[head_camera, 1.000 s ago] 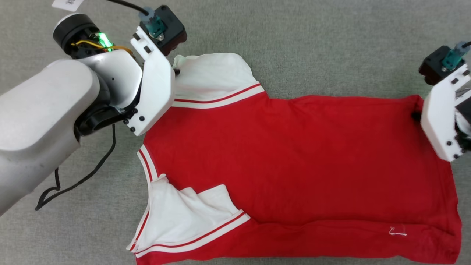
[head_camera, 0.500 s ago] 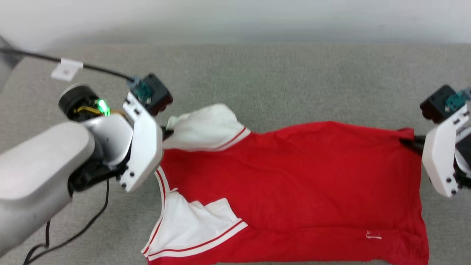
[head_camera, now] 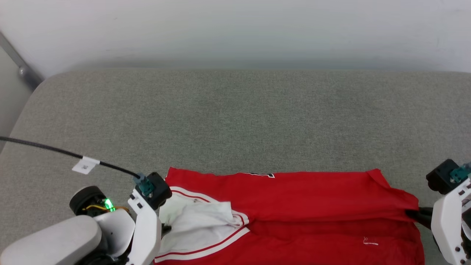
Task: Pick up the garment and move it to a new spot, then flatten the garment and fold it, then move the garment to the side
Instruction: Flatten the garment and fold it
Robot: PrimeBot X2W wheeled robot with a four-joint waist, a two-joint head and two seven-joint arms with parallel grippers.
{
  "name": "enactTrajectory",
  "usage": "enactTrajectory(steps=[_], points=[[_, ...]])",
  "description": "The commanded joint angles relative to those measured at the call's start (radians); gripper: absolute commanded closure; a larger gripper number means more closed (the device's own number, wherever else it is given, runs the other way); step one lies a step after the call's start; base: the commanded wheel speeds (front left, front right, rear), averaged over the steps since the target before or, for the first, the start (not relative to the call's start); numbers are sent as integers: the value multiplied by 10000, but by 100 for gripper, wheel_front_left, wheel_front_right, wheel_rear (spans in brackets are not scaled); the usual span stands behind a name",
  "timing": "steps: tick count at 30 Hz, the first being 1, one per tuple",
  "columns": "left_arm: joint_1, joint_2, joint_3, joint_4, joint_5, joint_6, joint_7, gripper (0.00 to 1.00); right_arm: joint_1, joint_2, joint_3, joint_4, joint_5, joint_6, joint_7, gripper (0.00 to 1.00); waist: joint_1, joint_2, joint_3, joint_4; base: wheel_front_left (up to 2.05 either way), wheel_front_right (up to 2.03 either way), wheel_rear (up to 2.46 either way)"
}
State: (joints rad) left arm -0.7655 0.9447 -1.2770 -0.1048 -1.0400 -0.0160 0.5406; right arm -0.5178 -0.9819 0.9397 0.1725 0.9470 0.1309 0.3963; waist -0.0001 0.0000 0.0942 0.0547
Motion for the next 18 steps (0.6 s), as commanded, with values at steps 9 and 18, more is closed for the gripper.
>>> enactTrajectory(steps=[9,18], points=[[1452,-328,-11,490,164,234,-460,100,1467,667,-438,563,-227,-4,-4,100,1,0,489,-168,0,0,0],[1796,-431,317,674,624,584,-1837,0,1926,906,-1043,642,-653,-4,-734,0,1,0,174,-214,0,0,0]])
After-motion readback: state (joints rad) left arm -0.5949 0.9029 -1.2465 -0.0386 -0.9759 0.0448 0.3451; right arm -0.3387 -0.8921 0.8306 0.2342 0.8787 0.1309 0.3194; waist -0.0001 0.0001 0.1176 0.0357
